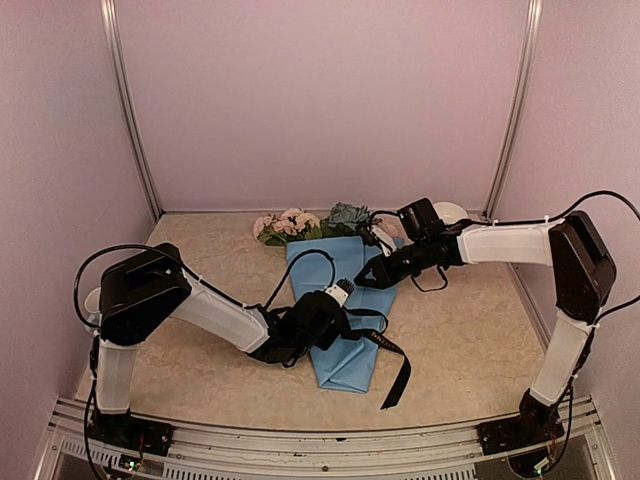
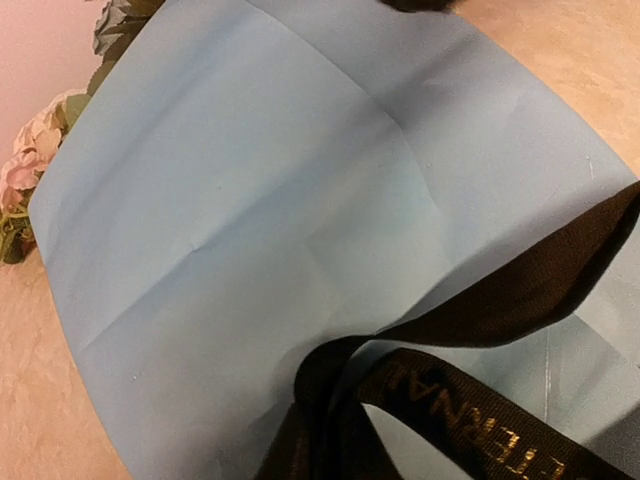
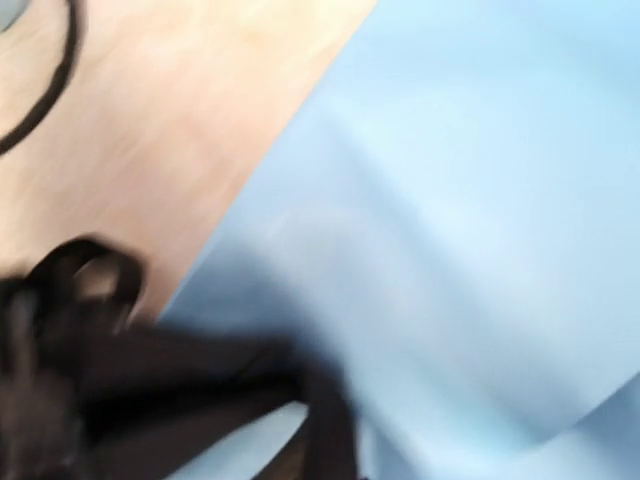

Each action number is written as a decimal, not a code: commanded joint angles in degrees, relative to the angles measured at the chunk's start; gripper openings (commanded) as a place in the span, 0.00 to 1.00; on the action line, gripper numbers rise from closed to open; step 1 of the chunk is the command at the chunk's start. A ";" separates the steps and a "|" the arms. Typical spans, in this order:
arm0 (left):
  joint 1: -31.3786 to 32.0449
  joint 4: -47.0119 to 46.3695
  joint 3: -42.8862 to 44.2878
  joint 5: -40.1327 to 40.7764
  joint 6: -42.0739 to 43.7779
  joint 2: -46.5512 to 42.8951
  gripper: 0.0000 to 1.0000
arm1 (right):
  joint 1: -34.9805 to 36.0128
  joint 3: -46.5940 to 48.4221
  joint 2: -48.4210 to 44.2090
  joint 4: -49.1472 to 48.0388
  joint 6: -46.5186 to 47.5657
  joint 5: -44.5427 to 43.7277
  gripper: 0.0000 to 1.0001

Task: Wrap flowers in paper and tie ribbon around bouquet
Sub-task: Cross the ribbon over the folded bouquet.

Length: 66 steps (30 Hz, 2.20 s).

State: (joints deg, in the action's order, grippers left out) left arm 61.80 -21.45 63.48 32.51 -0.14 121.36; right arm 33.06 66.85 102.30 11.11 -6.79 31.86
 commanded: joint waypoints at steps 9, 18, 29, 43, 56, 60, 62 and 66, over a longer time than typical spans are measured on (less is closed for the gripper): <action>0.86 -4.68 -3.20 -0.96 1.24 -1.74 0.00 | 1.43 15.38 16.59 7.85 3.57 2.86 0.17; 0.86 -8.24 -5.59 -3.11 0.47 -3.18 0.00 | 2.46 15.99 20.77 8.19 3.83 6.52 0.31; 0.35 -11.42 -5.51 -3.26 0.95 -3.41 0.00 | 2.69 8.67 17.95 1.91 3.45 17.60 0.32; 0.56 -11.52 -6.19 -4.35 0.79 -3.70 0.06 | 1.19 1.88 12.86 -7.20 -2.52 22.02 0.32; -1.07 -12.31 -7.94 -6.47 -1.86 -6.72 0.33 | 1.21 0.84 13.92 -8.48 -3.81 14.85 0.00; -1.07 -12.12 -8.01 -5.32 -1.68 -6.43 0.25 | 1.22 -0.31 12.79 -8.52 -3.29 14.04 0.00; -1.08 -11.36 -7.46 -5.10 -1.51 -5.53 0.21 | 1.22 -0.36 12.47 -7.77 -2.84 14.81 0.07; -1.20 -9.34 -5.97 -4.28 -1.49 -3.42 0.22 | 1.22 -2.39 9.32 -7.36 -1.96 12.94 0.15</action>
State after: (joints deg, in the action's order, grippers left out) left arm 60.84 -31.94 55.99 27.07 -1.45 116.40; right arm 34.35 66.35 116.49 3.36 -10.00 46.57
